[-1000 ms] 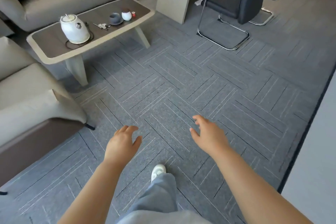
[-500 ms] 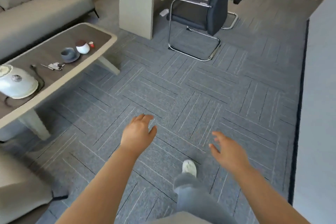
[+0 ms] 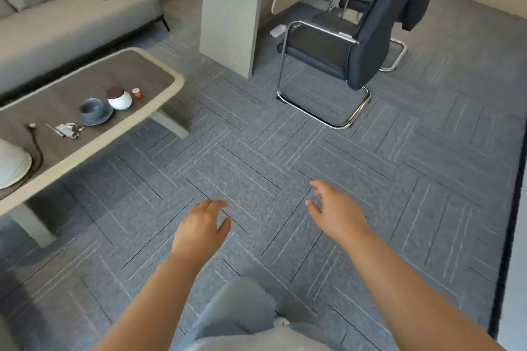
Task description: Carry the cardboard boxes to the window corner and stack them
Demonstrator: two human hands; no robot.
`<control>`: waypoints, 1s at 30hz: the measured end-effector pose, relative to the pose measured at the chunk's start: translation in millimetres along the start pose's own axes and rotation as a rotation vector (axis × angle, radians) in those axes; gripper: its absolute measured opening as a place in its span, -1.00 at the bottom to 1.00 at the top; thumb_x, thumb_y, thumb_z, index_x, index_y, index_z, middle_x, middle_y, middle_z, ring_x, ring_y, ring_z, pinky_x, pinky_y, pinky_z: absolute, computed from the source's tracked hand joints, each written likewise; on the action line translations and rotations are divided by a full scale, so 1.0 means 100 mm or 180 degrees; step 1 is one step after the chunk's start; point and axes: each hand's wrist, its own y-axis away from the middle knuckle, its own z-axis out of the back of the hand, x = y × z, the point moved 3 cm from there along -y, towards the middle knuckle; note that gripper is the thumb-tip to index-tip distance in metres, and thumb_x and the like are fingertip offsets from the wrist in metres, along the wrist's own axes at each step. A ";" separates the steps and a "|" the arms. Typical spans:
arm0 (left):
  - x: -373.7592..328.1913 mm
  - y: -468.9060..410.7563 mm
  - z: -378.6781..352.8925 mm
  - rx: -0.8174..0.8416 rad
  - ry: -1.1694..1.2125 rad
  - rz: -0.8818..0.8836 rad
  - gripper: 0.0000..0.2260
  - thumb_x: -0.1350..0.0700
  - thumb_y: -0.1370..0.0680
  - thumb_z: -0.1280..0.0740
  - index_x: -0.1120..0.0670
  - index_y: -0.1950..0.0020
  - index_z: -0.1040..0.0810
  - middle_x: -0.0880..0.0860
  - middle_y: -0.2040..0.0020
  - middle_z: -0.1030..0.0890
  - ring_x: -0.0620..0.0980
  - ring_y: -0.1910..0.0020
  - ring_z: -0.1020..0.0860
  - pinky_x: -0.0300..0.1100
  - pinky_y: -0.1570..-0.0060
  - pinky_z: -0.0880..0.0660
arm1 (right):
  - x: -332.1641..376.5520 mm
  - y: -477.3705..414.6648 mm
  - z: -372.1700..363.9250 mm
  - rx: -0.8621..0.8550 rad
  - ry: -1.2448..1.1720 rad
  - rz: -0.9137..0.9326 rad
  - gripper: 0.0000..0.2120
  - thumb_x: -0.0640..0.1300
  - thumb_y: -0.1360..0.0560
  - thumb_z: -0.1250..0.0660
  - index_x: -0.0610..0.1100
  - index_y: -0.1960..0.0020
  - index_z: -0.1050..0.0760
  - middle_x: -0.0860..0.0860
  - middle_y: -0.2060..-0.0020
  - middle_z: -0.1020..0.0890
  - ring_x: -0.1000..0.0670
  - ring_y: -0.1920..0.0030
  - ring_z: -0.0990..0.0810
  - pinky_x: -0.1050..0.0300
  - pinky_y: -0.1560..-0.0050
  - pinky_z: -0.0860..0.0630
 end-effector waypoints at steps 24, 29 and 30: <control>-0.07 -5.52 1.14 -0.0080 0.0098 -0.0344 -0.65 0.04 -0.56 -0.25 0.09 -0.33 -0.42 0.06 -0.25 -0.50 0.06 -0.24 -0.44 -0.03 -0.15 -0.46 | 0.40 -4.87 0.79 0.0143 -0.0025 -0.0312 -0.57 0.03 -0.57 -0.18 -0.06 -0.40 -0.27 -0.02 -0.23 -0.55 -0.05 -0.19 -0.55 0.04 -0.08 -0.50; -0.10 -6.51 1.24 -0.0053 0.0053 -0.0132 -0.66 0.02 -0.57 -0.23 0.06 -0.32 -0.41 0.03 -0.25 -0.50 0.04 -0.25 -0.43 -0.06 -0.12 -0.46 | 0.44 -6.07 1.02 0.0245 -0.0037 -0.0178 -0.57 0.02 -0.57 -0.19 -0.06 -0.40 -0.27 -0.02 -0.19 -0.57 -0.05 -0.15 -0.55 -0.03 -0.13 -0.49; -0.08 -6.67 1.29 -0.0051 0.0062 -0.0028 -0.66 0.02 -0.57 -0.23 0.06 -0.32 -0.42 0.04 -0.25 -0.50 0.05 -0.26 -0.43 -0.06 -0.13 -0.45 | 0.49 -6.33 1.10 0.0248 0.0010 -0.0088 -0.57 0.03 -0.57 -0.19 -0.06 -0.40 -0.27 -0.02 -0.17 -0.58 -0.05 -0.12 -0.56 -0.01 -0.10 -0.50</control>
